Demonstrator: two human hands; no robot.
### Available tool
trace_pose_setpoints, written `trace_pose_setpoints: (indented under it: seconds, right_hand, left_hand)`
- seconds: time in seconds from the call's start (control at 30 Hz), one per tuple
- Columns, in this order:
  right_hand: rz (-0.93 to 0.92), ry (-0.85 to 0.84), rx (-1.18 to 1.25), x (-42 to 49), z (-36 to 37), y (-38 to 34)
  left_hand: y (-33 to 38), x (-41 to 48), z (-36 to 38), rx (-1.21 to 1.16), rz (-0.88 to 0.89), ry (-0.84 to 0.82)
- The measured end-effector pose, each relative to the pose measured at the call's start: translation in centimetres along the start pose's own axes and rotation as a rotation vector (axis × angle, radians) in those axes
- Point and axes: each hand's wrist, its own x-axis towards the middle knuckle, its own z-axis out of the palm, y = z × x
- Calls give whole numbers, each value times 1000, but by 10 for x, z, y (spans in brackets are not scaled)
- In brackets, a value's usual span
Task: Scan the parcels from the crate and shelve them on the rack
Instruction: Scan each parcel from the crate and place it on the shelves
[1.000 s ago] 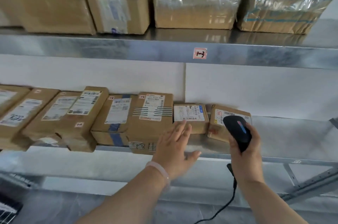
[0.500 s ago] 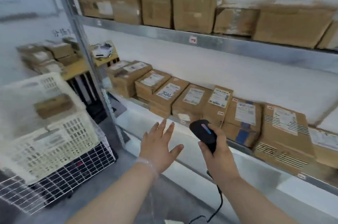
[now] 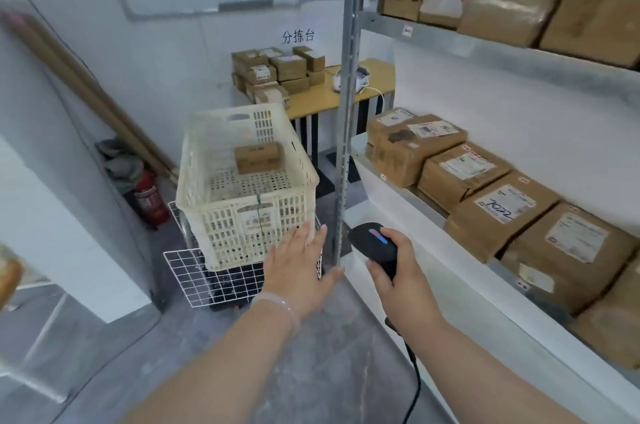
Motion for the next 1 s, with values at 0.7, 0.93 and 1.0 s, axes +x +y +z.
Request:
trace_pose_setpoints:
  seconds: [0.7, 0.93, 1.0]
  right_hand:
    - [-163, -211, -34, 273, 172, -26]
    - [-98, -174, -82, 367, 251, -51]
    - [-62, -149, -85, 391, 265, -54]
  left_hand:
    - [-168, 203, -51, -56, -294, 27]
    - [-262, 292, -76, -104, -257, 21]
    - [-280, 315, -77, -104, -247, -10]
